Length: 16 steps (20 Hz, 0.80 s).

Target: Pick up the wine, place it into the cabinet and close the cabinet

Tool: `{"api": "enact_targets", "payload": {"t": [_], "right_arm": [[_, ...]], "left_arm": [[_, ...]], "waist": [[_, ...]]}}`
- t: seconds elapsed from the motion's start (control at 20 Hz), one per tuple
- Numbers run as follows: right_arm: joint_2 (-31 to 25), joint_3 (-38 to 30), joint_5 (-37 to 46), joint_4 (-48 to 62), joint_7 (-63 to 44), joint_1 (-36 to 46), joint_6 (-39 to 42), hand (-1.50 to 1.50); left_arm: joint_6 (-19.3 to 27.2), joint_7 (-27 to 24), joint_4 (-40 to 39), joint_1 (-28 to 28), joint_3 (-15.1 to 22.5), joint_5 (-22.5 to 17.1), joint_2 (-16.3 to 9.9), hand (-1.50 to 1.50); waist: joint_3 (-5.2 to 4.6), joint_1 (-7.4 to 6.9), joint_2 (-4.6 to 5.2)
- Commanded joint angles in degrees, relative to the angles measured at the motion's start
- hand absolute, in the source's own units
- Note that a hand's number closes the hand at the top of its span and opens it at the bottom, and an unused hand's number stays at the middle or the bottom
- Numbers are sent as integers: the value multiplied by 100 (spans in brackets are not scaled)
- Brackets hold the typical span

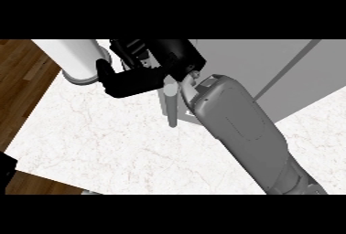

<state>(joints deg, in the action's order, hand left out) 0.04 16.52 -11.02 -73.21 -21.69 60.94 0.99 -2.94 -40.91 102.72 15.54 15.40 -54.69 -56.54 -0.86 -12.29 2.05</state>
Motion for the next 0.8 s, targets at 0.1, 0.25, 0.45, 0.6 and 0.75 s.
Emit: {"api": "enact_targets", "payload": {"t": [0.1,0.25,0.45,0.6,0.75], "right_arm": [[-542,-727,-6,1128,106,64,-238,150],[-612,-692,-65,1191,284,-59,-139,150],[-681,-680,-151,1258,572,-198,31,150],[-701,-673,-192,1319,747,-210,153,150],[-692,-640,-222,1423,893,-190,266,150]], "left_arm": [[60,-16,-33,42,-57,-15,21,150],[50,-47,-85,29,-62,-13,66,150],[25,-93,-132,146,-17,26,103,150],[93,-61,-135,79,-67,-7,113,150],[102,-75,-161,94,-60,39,113,150]], "waist": [[56,146,261],[55,269,283],[56,288,304],[63,417,314],[57,444,304]]}}
